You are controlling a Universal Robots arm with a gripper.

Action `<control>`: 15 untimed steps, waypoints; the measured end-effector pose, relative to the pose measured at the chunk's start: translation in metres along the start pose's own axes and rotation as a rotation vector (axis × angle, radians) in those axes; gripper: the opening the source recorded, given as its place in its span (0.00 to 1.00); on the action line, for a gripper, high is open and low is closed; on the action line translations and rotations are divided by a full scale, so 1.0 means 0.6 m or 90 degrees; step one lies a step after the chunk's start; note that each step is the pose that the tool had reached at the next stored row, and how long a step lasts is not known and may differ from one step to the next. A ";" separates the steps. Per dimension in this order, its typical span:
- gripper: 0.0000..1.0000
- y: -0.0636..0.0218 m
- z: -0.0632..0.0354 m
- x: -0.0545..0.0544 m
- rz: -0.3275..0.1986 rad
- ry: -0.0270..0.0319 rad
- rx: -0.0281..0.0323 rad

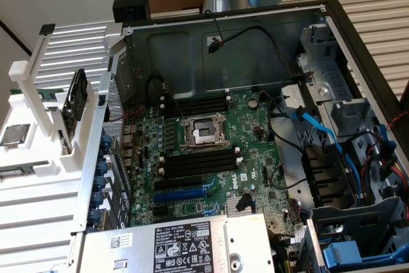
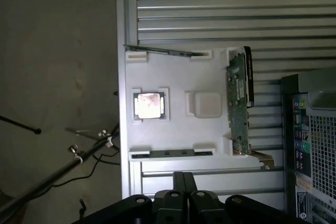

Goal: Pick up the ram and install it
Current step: 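Pick up the ram and move it above insertion slot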

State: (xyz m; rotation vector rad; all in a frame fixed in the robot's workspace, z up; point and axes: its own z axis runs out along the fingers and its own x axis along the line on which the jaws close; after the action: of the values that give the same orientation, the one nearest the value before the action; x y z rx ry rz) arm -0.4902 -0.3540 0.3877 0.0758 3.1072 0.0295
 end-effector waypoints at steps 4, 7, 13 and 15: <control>0.11 0.000 0.000 0.001 -0.071 0.0014 -0.0023; 0.11 0.000 0.000 0.001 -0.106 0.0021 -0.0035; 0.11 0.000 0.001 0.001 -0.210 0.0042 -0.0069; 0.11 0.000 0.002 0.001 -0.245 0.0048 -0.0081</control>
State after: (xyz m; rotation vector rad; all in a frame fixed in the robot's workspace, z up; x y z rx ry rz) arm -0.4905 -0.3540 0.3865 -0.5219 3.0681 0.0389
